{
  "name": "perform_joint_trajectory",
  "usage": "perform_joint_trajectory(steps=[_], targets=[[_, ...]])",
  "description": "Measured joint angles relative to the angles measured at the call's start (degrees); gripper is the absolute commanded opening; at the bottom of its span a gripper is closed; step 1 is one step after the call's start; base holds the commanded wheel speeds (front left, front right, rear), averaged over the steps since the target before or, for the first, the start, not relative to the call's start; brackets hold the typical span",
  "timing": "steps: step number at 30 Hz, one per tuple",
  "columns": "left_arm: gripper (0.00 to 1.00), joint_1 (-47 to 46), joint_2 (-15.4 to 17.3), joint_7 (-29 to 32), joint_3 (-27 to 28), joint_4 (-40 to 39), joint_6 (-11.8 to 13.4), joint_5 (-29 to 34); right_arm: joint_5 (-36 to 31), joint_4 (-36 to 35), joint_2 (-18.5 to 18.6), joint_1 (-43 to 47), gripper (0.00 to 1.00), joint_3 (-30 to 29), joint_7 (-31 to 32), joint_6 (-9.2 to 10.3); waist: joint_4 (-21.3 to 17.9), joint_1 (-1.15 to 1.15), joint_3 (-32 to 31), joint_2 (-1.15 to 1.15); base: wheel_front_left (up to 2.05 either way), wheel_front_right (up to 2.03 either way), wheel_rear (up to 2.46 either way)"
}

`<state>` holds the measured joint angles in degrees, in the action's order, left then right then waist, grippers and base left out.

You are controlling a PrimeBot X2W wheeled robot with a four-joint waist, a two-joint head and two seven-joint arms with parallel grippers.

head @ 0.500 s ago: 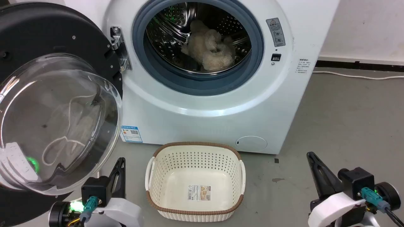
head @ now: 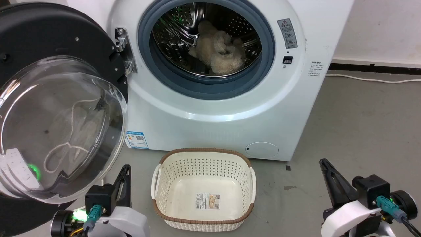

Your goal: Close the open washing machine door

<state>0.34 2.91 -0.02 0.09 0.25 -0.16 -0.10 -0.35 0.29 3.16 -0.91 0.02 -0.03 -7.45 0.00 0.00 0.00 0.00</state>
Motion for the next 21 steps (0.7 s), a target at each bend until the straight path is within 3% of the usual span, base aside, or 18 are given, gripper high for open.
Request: perform_joint_trajectory(steps=[20,21], targets=[[0.00,0.00,0.00,0.00,0.01,0.03,-0.01,0.00,-0.01,0.04,0.00,0.18,0.00,0.00,0.00,0.00,0.00,0.00,0.00,0.00,0.00,0.00,0.00],[1.00,0.00,0.00,-0.01,0.01,0.04,-0.01,0.00,-0.01,0.05,0.00,0.18,1.00,-0.01,-0.02,0.00,-0.01,0.00,0.01,0.00,0.00,0.00,0.00]])
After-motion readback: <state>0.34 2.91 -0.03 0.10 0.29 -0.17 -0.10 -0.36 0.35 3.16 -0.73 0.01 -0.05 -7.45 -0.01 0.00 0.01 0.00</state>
